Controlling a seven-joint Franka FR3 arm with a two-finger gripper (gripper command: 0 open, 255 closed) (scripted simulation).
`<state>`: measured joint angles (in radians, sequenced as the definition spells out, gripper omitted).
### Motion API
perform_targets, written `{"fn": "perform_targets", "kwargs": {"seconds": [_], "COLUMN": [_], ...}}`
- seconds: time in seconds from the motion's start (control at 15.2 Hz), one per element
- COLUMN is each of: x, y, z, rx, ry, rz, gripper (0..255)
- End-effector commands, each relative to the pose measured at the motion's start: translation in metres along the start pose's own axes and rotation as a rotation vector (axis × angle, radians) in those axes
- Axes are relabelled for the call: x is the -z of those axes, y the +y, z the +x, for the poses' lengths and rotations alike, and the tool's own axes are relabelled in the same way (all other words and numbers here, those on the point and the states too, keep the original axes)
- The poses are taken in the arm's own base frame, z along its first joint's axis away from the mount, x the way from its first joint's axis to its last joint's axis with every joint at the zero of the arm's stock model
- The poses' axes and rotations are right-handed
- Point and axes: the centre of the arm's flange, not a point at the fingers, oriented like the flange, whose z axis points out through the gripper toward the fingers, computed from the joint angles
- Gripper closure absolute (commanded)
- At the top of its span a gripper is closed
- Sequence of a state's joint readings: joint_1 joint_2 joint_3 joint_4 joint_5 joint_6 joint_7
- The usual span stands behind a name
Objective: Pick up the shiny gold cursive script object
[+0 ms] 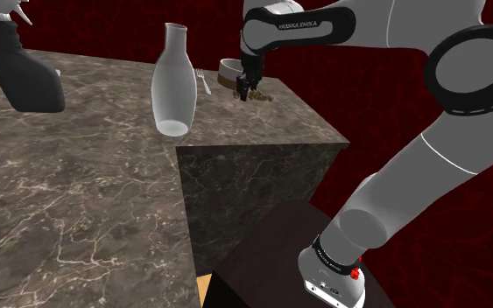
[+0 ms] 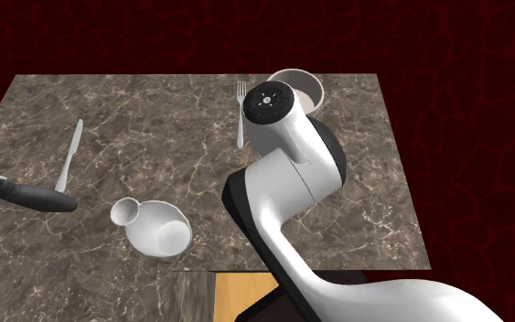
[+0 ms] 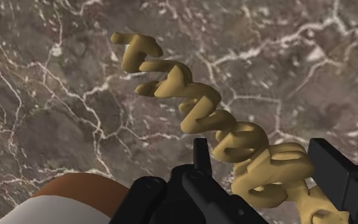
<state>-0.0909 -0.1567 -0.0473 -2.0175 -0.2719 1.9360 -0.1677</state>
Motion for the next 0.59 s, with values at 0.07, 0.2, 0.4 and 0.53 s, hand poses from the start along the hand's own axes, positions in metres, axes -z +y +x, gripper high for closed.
{"fn": "perform_targets", "kwargs": {"seconds": [0.07, 0.2, 0.4, 0.53], "x": [0.014, 0.024, 0.040, 0.050], "y": [0.004, 0.007, 0.011, 0.013], "z": [-0.001, 0.000, 0.000, 0.000], "rx": [0.000, 0.000, 0.000, 0.000], "ry": [0.000, 0.000, 0.000, 0.000], "rz": [0.000, 0.000, 0.000, 0.000], "gripper": [255, 255, 255, 255]}}
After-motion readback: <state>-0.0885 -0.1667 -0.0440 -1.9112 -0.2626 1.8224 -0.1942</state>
